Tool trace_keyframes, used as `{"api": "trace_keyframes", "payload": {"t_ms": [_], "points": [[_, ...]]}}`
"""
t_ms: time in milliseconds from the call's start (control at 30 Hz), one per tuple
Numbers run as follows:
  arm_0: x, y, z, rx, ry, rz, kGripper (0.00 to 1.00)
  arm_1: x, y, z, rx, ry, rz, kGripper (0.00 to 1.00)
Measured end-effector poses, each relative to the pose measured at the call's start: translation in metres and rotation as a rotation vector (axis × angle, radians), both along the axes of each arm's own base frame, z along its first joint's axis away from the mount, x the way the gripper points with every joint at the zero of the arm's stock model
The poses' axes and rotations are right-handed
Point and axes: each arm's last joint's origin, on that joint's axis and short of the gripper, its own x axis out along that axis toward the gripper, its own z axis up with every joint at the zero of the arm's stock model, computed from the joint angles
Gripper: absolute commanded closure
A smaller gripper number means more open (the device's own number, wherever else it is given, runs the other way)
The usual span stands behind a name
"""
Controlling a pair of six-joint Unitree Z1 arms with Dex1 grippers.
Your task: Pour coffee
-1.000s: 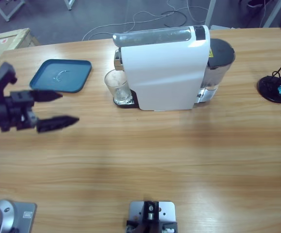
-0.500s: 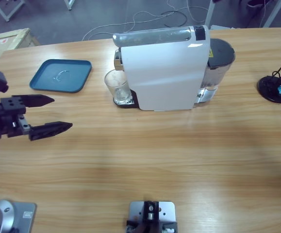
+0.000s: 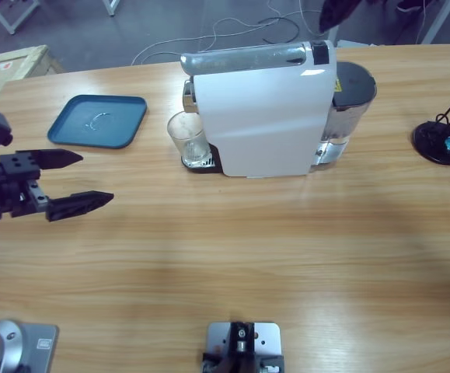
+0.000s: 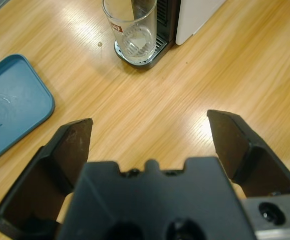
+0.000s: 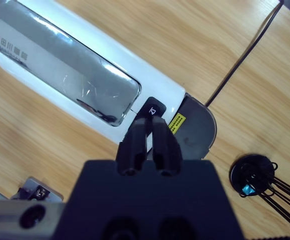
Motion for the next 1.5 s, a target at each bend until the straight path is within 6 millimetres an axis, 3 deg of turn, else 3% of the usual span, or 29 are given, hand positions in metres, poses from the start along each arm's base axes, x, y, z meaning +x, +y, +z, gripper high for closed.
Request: {"api": "trace_keyframes", "payload": {"t_ms": [800,1467,1500], "points": [[0.0,0.0,0.0,-0.003,0.003,0.008,0.018,0.008,0.01,-0.018,-0.032,0.032,0.012,1.0],[0.0,0.0,0.0,-0.004,0.001,0.008,0.018,0.01,0.008,-0.017,-0.057,0.014,0.007,1.0],[0.0,0.0,0.0,-0.004,0.001,0.008,0.018,0.01,0.008,-0.017,-0.057,0.014,0.006,0.86]]}}
